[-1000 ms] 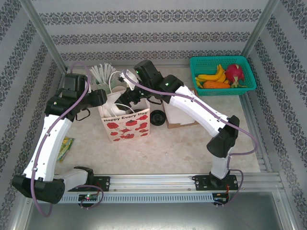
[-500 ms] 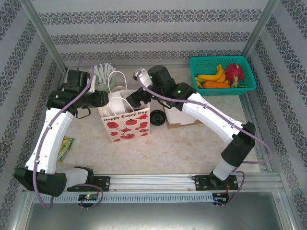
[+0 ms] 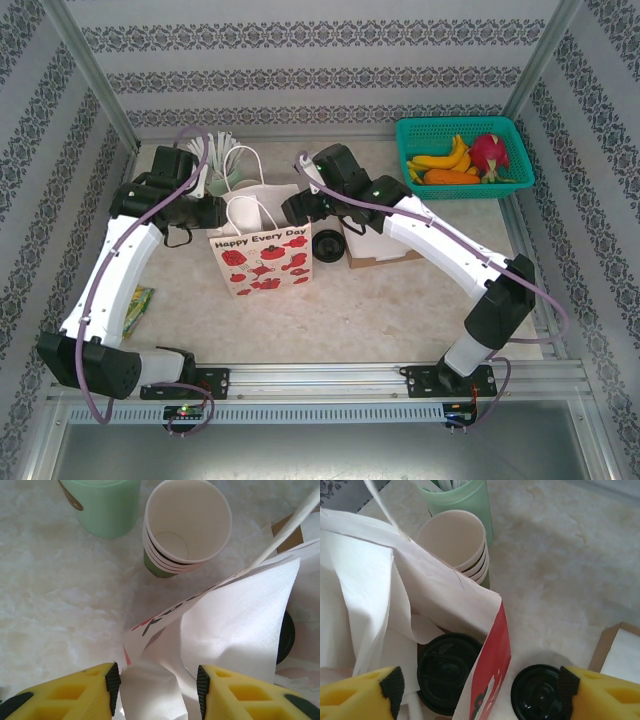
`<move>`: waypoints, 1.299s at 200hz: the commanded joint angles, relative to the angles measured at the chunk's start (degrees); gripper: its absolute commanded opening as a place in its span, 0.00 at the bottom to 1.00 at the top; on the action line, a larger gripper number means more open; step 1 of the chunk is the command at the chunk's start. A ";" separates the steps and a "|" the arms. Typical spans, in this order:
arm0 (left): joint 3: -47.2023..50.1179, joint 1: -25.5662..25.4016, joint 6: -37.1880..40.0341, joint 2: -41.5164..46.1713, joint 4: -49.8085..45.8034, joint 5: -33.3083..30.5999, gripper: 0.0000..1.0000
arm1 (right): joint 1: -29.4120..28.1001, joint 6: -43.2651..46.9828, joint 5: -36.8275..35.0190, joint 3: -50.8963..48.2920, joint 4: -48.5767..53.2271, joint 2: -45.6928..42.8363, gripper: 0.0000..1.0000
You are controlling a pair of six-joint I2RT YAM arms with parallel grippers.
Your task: Pack the takeout coffee
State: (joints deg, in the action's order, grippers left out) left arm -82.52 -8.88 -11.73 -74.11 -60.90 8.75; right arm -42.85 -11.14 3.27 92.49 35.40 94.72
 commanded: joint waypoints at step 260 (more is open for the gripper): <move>35.06 6.62 -41.05 5.28 29.24 -8.50 1.00 | -2.06 -9.24 -9.70 10.41 8.44 5.89 0.11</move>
State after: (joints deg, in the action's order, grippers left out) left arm -47.97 -1.48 -49.71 -67.33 -37.43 -2.87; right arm -44.14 -20.47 -2.90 102.28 43.57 101.10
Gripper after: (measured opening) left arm 0.996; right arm 0.120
